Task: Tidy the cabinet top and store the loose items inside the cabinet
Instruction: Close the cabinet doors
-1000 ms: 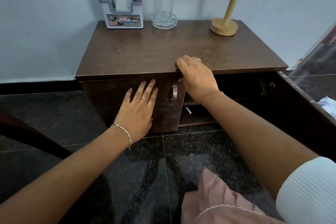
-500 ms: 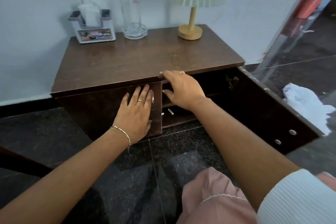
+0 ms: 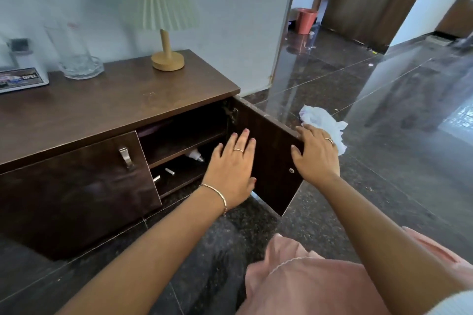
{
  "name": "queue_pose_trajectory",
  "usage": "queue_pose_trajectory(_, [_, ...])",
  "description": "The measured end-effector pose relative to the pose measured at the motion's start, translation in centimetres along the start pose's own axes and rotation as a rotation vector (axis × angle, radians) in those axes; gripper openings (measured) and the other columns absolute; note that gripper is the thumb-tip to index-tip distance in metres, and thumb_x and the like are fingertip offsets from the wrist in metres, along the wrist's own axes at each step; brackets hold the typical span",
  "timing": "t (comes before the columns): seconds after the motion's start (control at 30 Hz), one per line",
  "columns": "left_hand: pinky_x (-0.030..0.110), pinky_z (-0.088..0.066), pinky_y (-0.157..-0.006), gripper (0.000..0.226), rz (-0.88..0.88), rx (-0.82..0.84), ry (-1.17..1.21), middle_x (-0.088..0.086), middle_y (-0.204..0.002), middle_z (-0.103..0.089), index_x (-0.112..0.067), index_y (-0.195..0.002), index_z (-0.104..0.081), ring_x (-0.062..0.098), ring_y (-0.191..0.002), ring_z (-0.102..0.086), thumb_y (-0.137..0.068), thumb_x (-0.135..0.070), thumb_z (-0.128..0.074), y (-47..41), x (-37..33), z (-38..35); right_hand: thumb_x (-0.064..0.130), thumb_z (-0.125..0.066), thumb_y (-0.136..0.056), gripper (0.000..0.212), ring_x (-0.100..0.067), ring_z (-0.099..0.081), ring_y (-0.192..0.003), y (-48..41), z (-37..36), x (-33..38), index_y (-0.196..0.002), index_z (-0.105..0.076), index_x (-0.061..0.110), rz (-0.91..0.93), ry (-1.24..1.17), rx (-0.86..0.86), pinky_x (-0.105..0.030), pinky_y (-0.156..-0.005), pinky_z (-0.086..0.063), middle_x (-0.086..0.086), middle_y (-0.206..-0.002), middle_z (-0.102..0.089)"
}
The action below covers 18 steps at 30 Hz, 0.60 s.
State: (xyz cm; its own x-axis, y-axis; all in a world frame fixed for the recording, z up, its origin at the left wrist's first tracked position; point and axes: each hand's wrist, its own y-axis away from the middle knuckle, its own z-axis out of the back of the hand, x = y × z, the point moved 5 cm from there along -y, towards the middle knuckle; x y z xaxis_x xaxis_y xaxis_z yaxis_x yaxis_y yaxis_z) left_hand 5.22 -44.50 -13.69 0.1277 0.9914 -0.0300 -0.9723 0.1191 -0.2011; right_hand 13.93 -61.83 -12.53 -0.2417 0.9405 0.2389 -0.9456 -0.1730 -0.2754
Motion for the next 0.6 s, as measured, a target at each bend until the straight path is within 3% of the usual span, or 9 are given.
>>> queue_pose_trajectory(0.3, [0.047,-0.024,-0.115,0.080,-0.120,0.109,0.108,-0.001,-0.160,0.007,-0.017,-0.151,-0.005,0.020,-0.148,-0.004,-0.089,-0.035,-0.053,-4.6,-6.0,-1.6,0.038,-0.041,-0.098,0.044,-0.029,-0.048,-0.126,-1.0,-1.9,-3.4,-0.137,-0.045,0.017,-0.063,-0.219,0.154,-0.045,-0.103,-0.040,-0.006,-0.137,-0.053])
queue_pose_trajectory(0.6, [0.046,-0.029,-0.113,0.087,-0.064,0.200,0.197,-0.007,-0.160,0.007,-0.022,-0.152,-0.001,0.018,-0.148,-0.005,-0.085,-0.020,-0.057,-7.9,-8.1,-3.3,0.035,-0.039,-0.101,0.035,-0.028,-0.057,-0.113,-0.7,-1.9,-4.3,-0.127,-0.053,0.018,0.007,-0.363,0.190,-0.036,-0.089,-0.042,-0.007,-0.123,-0.063])
